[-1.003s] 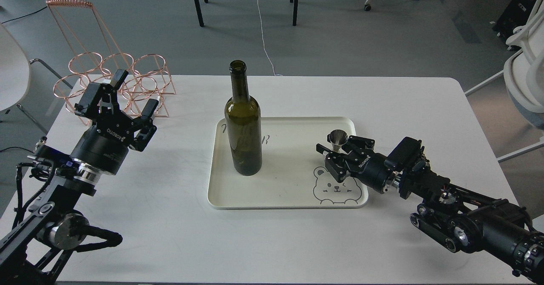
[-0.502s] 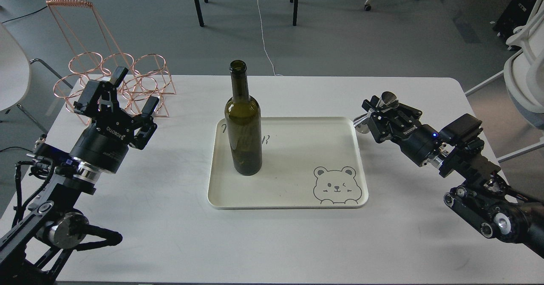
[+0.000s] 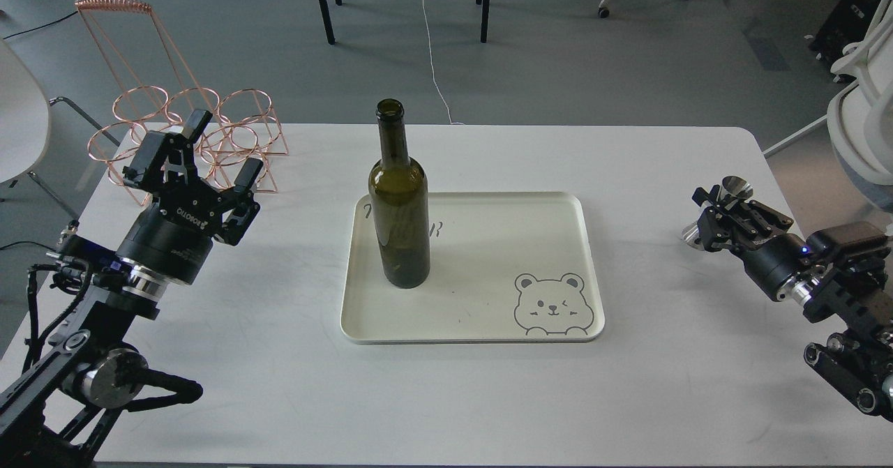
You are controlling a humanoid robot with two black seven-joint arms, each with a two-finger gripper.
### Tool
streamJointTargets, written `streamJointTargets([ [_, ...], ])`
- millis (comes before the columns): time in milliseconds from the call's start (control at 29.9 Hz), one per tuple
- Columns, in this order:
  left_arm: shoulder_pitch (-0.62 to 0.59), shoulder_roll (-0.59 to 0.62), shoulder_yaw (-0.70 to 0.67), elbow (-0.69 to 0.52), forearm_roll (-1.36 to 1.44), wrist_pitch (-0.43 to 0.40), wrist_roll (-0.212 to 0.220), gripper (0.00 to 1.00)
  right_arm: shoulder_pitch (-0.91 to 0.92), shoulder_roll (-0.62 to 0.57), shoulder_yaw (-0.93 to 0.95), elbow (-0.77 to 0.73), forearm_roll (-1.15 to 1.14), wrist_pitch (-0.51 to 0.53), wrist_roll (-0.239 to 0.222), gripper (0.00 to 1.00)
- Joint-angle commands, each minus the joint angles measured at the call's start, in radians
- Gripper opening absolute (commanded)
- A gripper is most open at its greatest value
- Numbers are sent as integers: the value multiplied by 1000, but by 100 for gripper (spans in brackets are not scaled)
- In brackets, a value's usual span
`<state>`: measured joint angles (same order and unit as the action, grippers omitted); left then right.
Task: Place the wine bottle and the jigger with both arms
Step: 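Carry the jigger off the tray and set it on the table, then reach the left gripper to the wine bottle neck and grasp it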
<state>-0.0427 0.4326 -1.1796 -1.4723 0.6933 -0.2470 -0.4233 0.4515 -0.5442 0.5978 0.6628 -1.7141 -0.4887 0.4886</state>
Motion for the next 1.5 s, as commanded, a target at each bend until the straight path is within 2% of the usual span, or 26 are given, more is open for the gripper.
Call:
streamJointTargets([
  [0, 1, 0, 0, -2, 0, -1, 0, 98, -4, 9, -18, -19, 2, 0, 0, 30],
  [502, -2, -3, 0, -2, 0, -1, 0, 98, -4, 29, -52, -15, 2, 0, 0, 34],
  [568, -2, -3, 0, -5, 0, -1, 0, 98, -2, 29, -52, -14, 2, 0, 0, 42],
  [602, -2, -3, 0, -8, 0, -1, 0, 98, -2, 29, -52, -12, 2, 0, 0, 51],
  [635, -2, -3, 0, -8, 0, -1, 0, 98, -2, 29, -52, -11, 2, 0, 0, 60],
  [702, -2, -2, 0, -8, 0, -1, 0, 98, -2, 29, -52, -5, 5, 0, 0, 90],
  [736, -2, 0, 0, -8, 0, -1, 0, 98, -4, 29, -52, 1, 7, 0, 0, 94],
  [869, -2, 3, 0, -9, 0, -1, 0, 98, -13, 6, -50, 35, 7, 0, 0, 95],
  [1070, -2, 5, 0, -22, 0, -1, 0, 98, -83, -163, -61, 173, 7, 0, 0, 97],
  [1271, -5, 11, 0, -26, 0, 3, 0, 98, -191, -385, -84, 342, 71, 0, 0, 97],
  [1404, -12, 26, -11, -22, 0, 3, -5, 98, -231, -561, -145, 637, 455, 0, 0, 97],
  [1471, -22, 37, -14, -19, 0, 3, -29, 98, -217, -629, -156, 782, 673, 0, 0, 97],
])
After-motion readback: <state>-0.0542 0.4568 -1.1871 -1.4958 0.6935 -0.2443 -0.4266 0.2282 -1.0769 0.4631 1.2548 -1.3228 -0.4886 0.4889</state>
